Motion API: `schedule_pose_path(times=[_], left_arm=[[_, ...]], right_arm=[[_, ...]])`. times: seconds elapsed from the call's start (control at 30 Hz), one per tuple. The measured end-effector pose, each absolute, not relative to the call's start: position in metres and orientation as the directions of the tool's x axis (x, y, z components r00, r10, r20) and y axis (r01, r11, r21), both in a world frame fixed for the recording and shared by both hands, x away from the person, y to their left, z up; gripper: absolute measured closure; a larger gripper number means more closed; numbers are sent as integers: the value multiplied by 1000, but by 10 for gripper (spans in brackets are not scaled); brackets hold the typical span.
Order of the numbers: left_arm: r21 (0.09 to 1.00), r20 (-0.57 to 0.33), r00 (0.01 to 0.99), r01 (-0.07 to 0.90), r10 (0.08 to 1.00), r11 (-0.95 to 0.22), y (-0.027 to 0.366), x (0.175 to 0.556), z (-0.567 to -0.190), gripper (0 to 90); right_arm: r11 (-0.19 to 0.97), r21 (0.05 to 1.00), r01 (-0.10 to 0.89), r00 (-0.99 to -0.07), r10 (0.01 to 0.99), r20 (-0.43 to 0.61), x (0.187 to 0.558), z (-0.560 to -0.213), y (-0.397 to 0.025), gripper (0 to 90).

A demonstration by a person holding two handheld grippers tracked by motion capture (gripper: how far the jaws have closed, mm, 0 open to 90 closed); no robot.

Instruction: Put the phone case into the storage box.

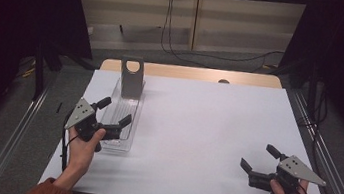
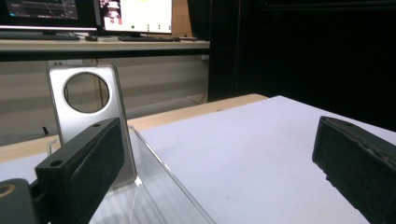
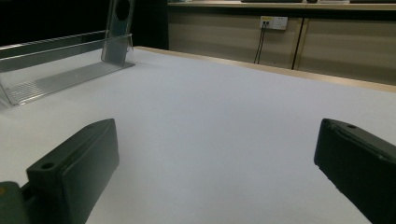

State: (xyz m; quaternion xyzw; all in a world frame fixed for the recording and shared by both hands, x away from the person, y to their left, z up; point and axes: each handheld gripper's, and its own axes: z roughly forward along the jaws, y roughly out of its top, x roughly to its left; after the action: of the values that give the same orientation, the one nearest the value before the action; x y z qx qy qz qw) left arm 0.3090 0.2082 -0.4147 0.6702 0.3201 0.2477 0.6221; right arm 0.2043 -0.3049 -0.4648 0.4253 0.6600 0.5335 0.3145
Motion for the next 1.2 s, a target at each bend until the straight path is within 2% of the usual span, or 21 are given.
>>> schedule_pose_path(times=[0.17,0.4,0.6,0.73,0.97,1.1,1.2], left_arm=[[991,-77,658,131,749,-13,215,296,-424,24],[992,-48,650,122,758,-41,223,281,-436,32],[987,-68,628,158,775,-41,237,272,-444,53],[984,-41,633,161,773,-80,239,266,-449,53],[983,-54,602,173,797,-64,240,254,-455,51],[982,-25,586,165,810,-89,243,249,-455,52],[982,-60,579,179,813,-55,245,249,-455,52]], right_arm=[[67,972,224,-437,899,39,205,-465,-305,0],[63,972,225,-433,901,41,203,-464,-306,0],[64,974,218,-423,905,36,200,-464,-308,0],[62,972,226,-420,907,39,198,-464,-310,0],[62,973,221,-409,912,35,195,-465,-311,0],[62,973,223,-414,909,38,193,-464,-312,0],[67,974,218,-419,908,32,194,-464,-311,0]])
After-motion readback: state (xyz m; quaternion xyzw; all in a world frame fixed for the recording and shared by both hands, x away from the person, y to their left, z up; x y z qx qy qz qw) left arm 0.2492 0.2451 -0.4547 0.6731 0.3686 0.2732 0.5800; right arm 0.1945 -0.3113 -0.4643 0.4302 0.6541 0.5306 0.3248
